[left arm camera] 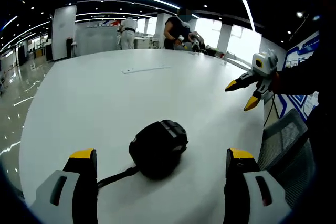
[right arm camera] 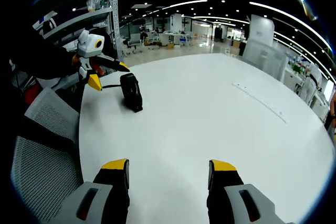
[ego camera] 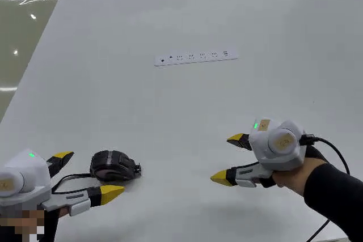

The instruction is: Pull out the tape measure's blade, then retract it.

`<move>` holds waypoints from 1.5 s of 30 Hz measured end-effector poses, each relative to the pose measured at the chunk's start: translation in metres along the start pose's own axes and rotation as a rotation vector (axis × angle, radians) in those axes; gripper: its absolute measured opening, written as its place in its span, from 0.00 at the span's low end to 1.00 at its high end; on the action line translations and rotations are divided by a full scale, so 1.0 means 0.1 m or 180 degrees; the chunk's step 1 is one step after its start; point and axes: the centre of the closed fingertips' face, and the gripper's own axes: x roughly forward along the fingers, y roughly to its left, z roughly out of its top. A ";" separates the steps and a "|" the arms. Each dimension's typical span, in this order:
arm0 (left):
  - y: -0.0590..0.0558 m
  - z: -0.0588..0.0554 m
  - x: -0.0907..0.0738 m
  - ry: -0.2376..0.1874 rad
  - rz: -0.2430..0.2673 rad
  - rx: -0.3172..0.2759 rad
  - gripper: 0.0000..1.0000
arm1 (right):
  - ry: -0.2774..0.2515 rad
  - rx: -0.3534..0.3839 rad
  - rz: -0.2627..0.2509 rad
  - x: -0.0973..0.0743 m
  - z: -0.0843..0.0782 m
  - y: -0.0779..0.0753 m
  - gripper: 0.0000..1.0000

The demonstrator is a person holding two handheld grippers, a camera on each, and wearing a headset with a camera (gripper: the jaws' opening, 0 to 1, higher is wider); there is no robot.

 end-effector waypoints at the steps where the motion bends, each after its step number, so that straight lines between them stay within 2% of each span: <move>1: 0.00 0.00 -0.01 -0.0031 0.0001 0.0020 0.99 | 0.0001 0.0019 -0.0004 -0.02 -0.02 0.00 0.58; 4: 0.02 -0.02 -0.05 -0.0041 0.0032 0.0092 0.99 | 0.0020 0.0020 -0.0028 -0.10 -0.11 -0.01 0.60; 6: 0.04 -0.05 -0.07 -0.0013 0.0049 0.0167 0.99 | 0.0090 -0.0140 -0.0105 -0.16 -0.22 -0.04 0.62; 8: 0.02 -0.06 -0.10 -0.0019 0.0029 0.0229 0.99 | 0.0024 0.0026 -0.0087 -0.22 -0.26 -0.03 0.63; 11: 0.02 -0.05 -0.14 -0.0080 0.0014 0.0375 0.99 | 0.0021 0.0074 -0.0132 -0.30 -0.36 -0.08 0.66; 12: 0.04 -0.06 -0.15 -0.0055 0.0025 0.0376 0.99 | 0.0020 0.0097 -0.0147 -0.33 -0.38 -0.09 0.67; 13: 0.07 -0.11 -0.16 0.0025 0.0062 0.0372 0.99 | 0.0004 0.0136 -0.0171 -0.37 -0.40 -0.12 0.69; 16: 0.06 -0.14 -0.21 0.0026 0.0029 0.0352 0.99 | 0.0003 0.0201 -0.0212 -0.45 -0.47 -0.16 0.73; 19: 0.08 -0.19 -0.24 0.0086 0.0053 0.0344 0.99 | 0.0073 0.0141 -0.0288 -0.54 -0.58 -0.24 0.76; 23: 0.09 -0.19 -0.27 0.0090 0.0057 0.0368 0.99 | 0.0109 0.0141 -0.0315 -0.65 -0.69 -0.31 0.81; 34: 0.12 -0.24 -0.35 0.0166 0.0032 0.0432 0.99 | 0.0094 0.0295 -0.0348 -0.85 -0.80 -0.49 0.99; 35: 0.10 -0.21 -0.36 0.0118 0.0005 0.0377 0.99 | 0.0109 0.0306 -0.0331 -0.85 -0.80 -0.48 0.99; 37: 0.12 -0.18 -0.37 0.0087 0.0015 0.0334 0.99 | 0.0191 0.0171 -0.0285 -0.85 -0.86 -0.46 0.99; 41: 0.14 -0.15 -0.37 0.0098 0.0047 0.0381 0.99 | 0.0146 0.0225 -0.0235 -0.86 -0.81 -0.40 0.99; 43: 0.15 -0.14 -0.38 0.0105 0.0057 0.0403 0.99 | 0.0199 0.0179 -0.0256 -0.86 -0.86 -0.42 0.99; 45: 0.15 -0.14 -0.38 0.0102 0.0058 0.0408 0.99 | 0.0191 0.0145 -0.0251 -0.87 -0.84 -0.39 0.99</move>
